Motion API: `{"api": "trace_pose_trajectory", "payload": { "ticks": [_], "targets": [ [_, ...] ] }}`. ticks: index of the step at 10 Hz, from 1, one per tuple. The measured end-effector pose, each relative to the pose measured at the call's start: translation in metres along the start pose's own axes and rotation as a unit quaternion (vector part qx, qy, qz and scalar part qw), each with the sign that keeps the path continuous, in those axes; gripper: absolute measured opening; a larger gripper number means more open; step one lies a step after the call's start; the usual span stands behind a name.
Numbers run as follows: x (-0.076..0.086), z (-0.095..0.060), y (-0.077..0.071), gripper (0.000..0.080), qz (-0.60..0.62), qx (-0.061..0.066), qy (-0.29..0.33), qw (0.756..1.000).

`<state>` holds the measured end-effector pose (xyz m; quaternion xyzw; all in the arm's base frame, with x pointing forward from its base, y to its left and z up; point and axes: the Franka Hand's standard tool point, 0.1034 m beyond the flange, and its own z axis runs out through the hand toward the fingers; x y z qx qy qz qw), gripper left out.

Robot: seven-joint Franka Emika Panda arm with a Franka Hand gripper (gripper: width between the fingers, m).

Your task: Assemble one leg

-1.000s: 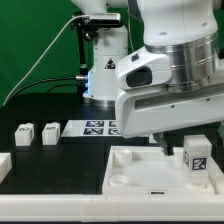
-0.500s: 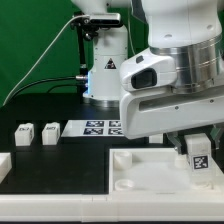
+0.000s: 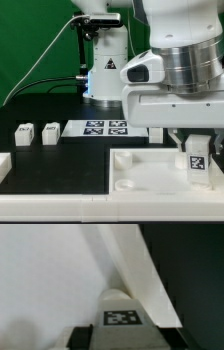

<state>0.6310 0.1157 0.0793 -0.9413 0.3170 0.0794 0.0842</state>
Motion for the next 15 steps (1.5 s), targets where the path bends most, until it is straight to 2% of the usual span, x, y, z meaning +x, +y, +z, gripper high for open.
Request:
{"api": "trace_pose_trajectory", "payload": {
  "ticks": [1, 4, 5, 6, 7, 8, 9, 10, 11, 12, 13, 14, 15],
  "targets": [
    [-0.0019, 0.0014, -0.0018, 0.0294, 0.080, 0.000, -0.001, 0.997],
    [-0.0045, 0.0037, -0.0082, 0.0294, 0.272, 0.004, -0.002, 0.962],
    [-0.0052, 0.0038, -0.0089, 0.0294, 0.294, 0.005, -0.004, 0.956],
    [-0.0050, 0.0040, -0.0085, 0.0294, 0.270, 0.005, -0.004, 0.963],
    [-0.0053, 0.0041, -0.0087, 0.0390, 0.256, 0.005, -0.004, 0.967],
    [-0.0056, 0.0041, -0.0090, 0.0390, 0.249, 0.004, -0.004, 0.969],
    [-0.0074, 0.0031, -0.0086, 0.0573, 0.182, -0.003, -0.010, 0.983],
    [-0.0109, 0.0012, -0.0074, 0.0632, 0.080, -0.037, -0.034, 0.996],
    [-0.0066, -0.0005, -0.0113, 0.0632, 0.010, -0.045, -0.030, 0.998],
    [-0.0098, 0.0007, -0.0095, 0.0647, -0.058, -0.055, -0.036, 0.996],
    [-0.0113, 0.0019, -0.0069, 0.0647, -0.152, -0.065, -0.044, 0.985],
    [-0.0100, 0.0018, -0.0057, 0.0649, -0.233, -0.066, -0.049, 0.969],
    [-0.0082, 0.0012, -0.0042, 0.0649, -0.296, -0.062, -0.053, 0.952]
  ]
}}
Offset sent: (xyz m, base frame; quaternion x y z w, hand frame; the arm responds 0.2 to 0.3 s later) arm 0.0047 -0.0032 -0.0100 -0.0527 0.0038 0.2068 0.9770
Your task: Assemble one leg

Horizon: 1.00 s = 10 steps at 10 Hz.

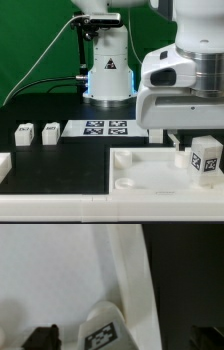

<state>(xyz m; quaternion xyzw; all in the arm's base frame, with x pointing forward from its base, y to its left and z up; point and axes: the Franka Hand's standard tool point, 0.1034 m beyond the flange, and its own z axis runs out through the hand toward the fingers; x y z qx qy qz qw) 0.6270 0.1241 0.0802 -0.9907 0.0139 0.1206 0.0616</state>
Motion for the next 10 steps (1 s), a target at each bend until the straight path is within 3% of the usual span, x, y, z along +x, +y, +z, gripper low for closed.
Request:
{"api": "trace_pose_trajectory", "payload": {
  "ticks": [2, 7, 10],
  "targets": [
    [0.0013, -0.0011, 0.0076, 0.0649, -0.108, 0.001, 0.000, 0.994],
    [0.0008, -0.0011, 0.0086, 0.0649, -0.111, 0.001, -0.001, 0.994],
    [0.0101, -0.0039, 0.0081, 0.0649, -0.100, 0.003, 0.003, 0.995]
  ]
}}
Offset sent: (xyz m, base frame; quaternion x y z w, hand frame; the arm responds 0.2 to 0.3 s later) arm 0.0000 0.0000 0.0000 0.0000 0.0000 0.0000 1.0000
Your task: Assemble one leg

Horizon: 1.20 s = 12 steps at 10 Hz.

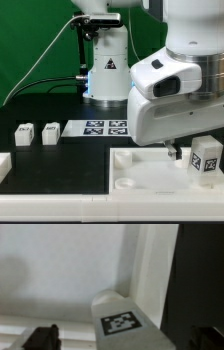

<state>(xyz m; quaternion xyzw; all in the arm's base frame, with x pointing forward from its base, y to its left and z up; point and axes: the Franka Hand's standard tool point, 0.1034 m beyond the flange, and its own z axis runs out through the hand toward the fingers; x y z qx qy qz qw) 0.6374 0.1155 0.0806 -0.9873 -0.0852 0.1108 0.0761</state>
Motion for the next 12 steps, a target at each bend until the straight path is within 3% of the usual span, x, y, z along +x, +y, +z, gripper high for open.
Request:
{"api": "trace_pose_trajectory", "payload": {
  "ticks": [5, 6, 7, 8, 12],
  "targets": [
    [0.0035, -0.0027, -0.0006, 0.0629, -0.002, -0.001, 0.005, 1.000],
    [0.0034, -0.0021, -0.0035, 0.0501, -0.004, -0.001, 0.004, 1.000],
    [0.0034, -0.0021, -0.0032, 0.0501, -0.004, -0.001, 0.004, 1.000],
    [0.0034, -0.0023, -0.0016, 0.0322, -0.003, -0.002, 0.004, 1.000],
    [0.0033, -0.0026, 0.0008, 0.0303, 0.060, -0.001, 0.005, 0.998]
  ]
}}
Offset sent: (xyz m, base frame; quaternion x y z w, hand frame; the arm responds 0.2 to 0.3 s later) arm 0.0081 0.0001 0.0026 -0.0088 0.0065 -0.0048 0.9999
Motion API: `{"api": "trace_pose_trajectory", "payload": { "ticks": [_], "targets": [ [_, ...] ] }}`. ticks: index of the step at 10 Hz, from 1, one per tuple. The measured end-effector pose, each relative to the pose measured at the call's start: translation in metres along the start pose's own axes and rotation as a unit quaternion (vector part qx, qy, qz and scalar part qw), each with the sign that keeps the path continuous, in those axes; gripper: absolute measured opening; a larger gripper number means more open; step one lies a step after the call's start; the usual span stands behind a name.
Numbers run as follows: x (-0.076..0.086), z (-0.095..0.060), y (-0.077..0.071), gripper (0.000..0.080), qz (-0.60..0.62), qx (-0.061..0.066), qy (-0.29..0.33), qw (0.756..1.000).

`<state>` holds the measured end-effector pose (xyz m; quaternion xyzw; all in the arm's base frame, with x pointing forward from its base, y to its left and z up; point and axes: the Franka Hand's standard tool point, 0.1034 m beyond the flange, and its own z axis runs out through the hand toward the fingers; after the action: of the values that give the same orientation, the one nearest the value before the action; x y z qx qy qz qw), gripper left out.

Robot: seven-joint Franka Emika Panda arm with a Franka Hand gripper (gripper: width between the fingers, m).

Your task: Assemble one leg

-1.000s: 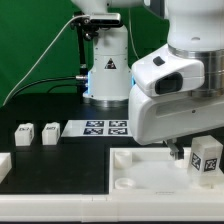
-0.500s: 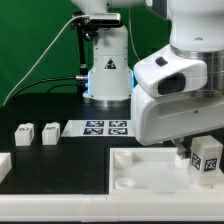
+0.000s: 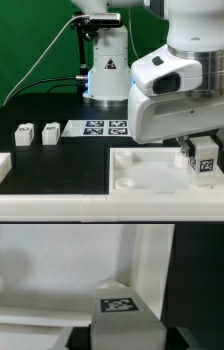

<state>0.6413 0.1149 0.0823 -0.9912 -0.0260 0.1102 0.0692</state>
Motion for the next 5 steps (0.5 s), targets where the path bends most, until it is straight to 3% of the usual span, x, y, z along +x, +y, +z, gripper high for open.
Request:
{"api": "trace_pose_trajectory", "payload": {
  "ticks": [2, 5],
  "targets": [
    [0.0006, 0.0005, 0.0006, 0.0303, 0.157, 0.008, 0.014, 0.987],
    [-0.0016, 0.0018, -0.0037, 0.0300, 0.362, 0.007, 0.015, 0.932]
  ]
}}
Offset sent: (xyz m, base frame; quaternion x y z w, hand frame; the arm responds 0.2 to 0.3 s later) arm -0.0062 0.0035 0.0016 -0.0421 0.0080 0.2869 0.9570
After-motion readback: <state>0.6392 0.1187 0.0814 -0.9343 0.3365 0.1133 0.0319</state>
